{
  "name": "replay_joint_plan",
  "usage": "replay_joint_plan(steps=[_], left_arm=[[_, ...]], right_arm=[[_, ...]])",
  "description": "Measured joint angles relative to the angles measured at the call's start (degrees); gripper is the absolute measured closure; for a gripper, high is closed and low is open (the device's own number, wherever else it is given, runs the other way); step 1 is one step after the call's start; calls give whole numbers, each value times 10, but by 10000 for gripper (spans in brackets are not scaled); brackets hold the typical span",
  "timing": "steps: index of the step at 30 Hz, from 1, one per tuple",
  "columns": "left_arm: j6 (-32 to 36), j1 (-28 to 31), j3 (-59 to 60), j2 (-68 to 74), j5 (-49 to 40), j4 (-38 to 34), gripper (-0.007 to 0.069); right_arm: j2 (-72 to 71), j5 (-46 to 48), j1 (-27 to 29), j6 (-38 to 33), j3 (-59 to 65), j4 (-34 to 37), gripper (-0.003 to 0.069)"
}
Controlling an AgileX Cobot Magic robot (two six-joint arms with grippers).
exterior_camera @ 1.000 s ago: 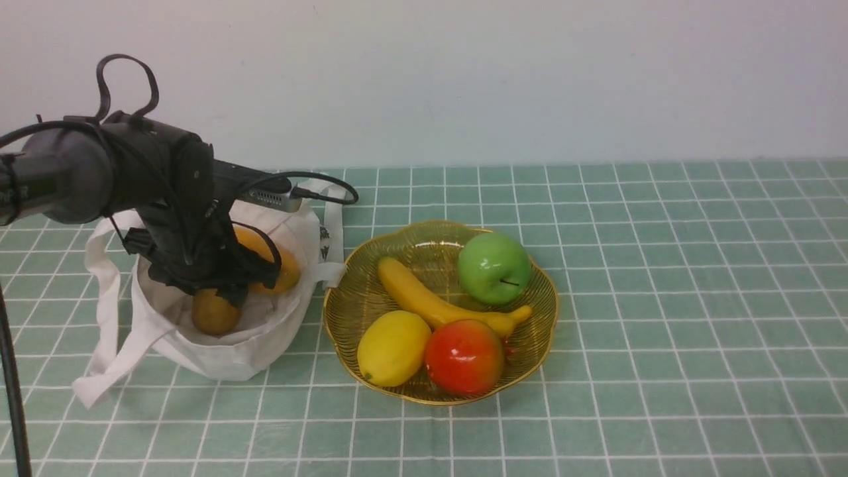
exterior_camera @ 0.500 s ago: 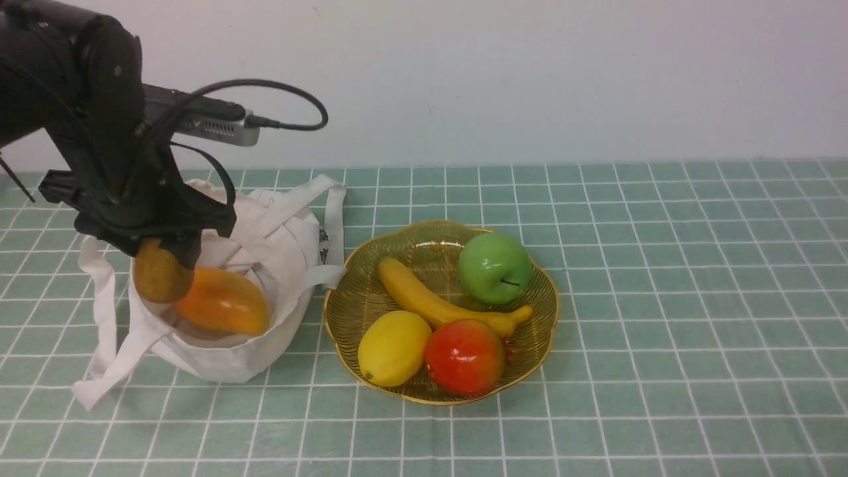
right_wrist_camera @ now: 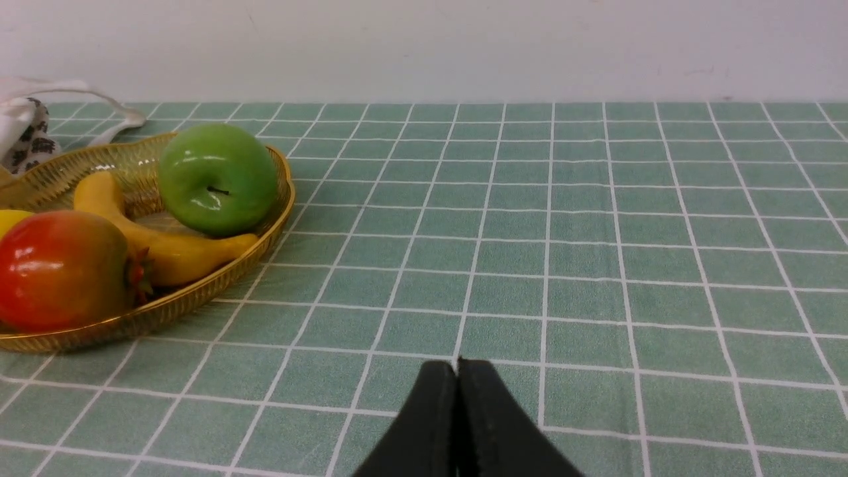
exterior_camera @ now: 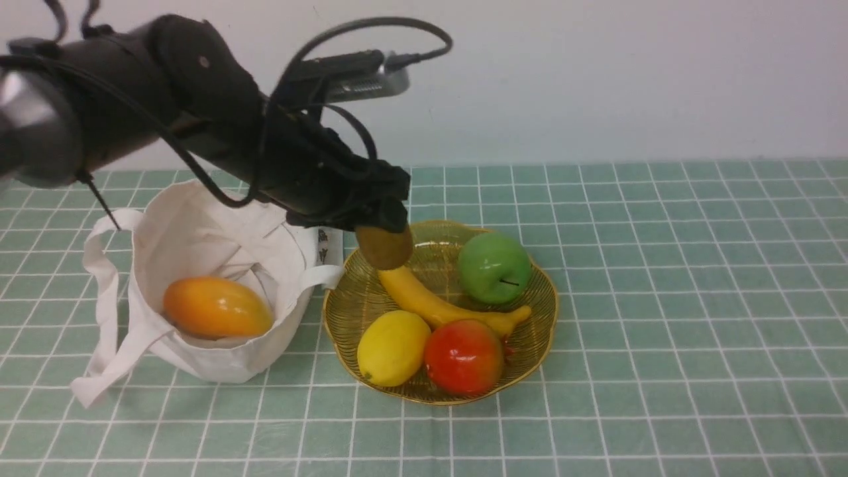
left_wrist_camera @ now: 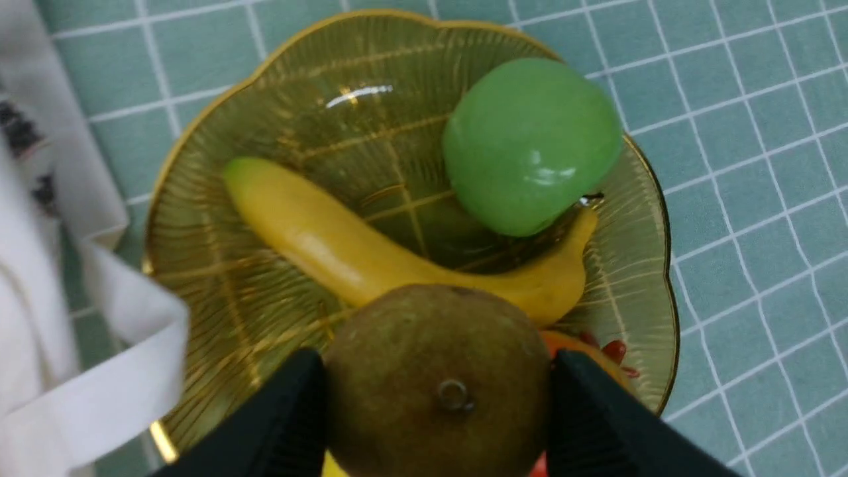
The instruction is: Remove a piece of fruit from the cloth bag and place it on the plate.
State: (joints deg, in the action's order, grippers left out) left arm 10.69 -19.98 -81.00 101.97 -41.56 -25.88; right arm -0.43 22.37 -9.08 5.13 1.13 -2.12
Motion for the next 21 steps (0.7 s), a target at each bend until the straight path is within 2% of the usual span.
replay_joint_plan(steps=[7, 10, 12, 15, 17, 21], left_arm=[[6, -33, 0, 52, 64, -26, 239], [6, -39, 0, 62, 81, -44, 173], [6, -41, 0, 72, 90, -53, 77], [6, -41, 0, 80, 90, -56, -21], [6, -41, 0, 83, 90, -57, -52], [9, -41, 0, 78, 80, -57, -58]], right_arm=[[0, 0, 0, 0, 0, 0, 674], [0, 0, 0, 0, 0, 0, 674], [0, 0, 0, 0, 0, 0, 674], [0, 0, 0, 0, 0, 0, 674], [0, 0, 0, 0, 0, 0, 674], [0, 0, 0, 0, 0, 0, 674]])
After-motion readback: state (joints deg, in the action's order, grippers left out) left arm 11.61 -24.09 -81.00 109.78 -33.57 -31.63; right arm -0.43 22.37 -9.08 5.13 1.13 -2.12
